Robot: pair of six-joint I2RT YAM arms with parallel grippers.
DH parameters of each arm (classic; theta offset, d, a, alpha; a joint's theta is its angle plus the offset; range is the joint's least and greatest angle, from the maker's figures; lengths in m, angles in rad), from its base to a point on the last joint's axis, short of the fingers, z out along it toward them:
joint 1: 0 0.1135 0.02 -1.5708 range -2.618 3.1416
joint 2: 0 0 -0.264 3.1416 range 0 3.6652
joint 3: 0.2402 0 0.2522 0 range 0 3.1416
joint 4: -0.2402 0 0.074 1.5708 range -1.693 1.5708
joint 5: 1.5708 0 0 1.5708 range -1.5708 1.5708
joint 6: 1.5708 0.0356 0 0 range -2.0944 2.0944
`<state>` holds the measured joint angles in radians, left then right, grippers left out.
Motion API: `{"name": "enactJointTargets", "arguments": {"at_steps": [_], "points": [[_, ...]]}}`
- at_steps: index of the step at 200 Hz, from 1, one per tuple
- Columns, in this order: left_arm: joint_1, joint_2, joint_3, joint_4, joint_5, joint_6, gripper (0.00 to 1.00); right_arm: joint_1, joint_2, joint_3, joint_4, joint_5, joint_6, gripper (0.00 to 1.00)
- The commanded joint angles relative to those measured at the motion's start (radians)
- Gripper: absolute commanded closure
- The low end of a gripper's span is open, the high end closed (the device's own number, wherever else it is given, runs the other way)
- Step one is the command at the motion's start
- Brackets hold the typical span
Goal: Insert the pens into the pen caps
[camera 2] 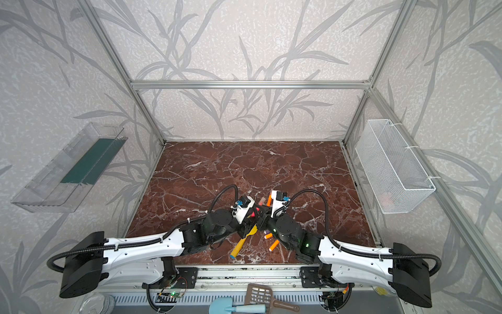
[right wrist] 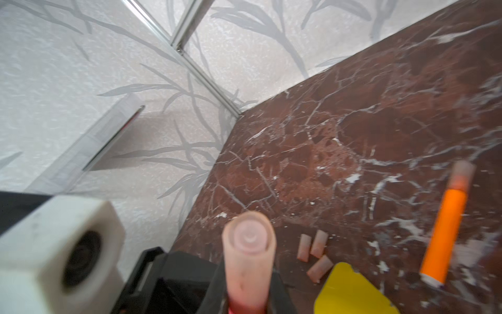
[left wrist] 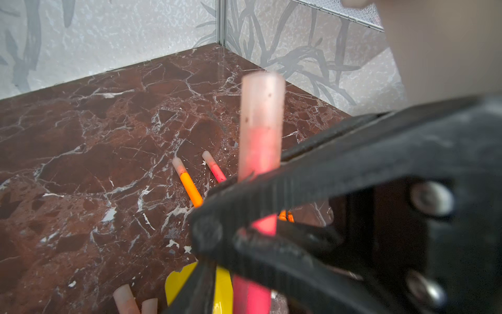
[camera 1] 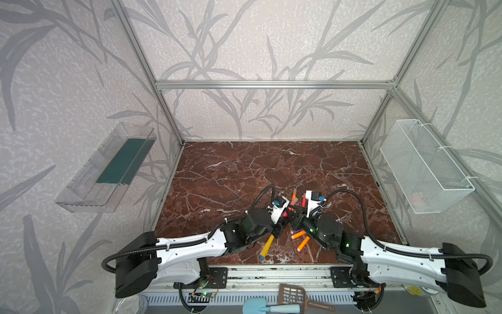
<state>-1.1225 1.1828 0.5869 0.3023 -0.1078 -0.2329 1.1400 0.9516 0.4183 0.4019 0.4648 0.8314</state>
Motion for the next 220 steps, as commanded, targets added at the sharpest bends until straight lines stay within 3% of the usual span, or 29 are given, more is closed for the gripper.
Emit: {"name": "enactJointTargets", "arguments": {"at_steps": [1, 19, 50, 109, 195, 220], "points": [[0.002, -0.035, -0.002, 0.090, -0.037, -0.022, 0.30, -0.028, -0.017, 0.055, -0.275, 0.122, -0.051, 0.95], [0.004, -0.035, -0.004, 0.026, -0.096, -0.044, 0.25, -0.108, -0.021, 0.112, -0.434, 0.112, -0.072, 0.96], [0.018, -0.041, 0.009, -0.120, -0.239, -0.119, 0.24, -0.373, 0.024, 0.178, -0.639, -0.018, -0.084, 1.00], [0.078, -0.074, -0.018, -0.233, -0.316, -0.217, 0.23, -0.681, 0.163, 0.127, -0.527, -0.306, -0.111, 1.00], [0.092, -0.080, -0.020, -0.272, -0.285, -0.209, 0.23, -0.871, 0.458, 0.105, -0.281, -0.627, -0.033, 1.00], [0.092, -0.081, -0.022, -0.265, -0.257, -0.196, 0.23, -0.884, 0.523, 0.106, -0.230, -0.667, -0.011, 0.98]]}}
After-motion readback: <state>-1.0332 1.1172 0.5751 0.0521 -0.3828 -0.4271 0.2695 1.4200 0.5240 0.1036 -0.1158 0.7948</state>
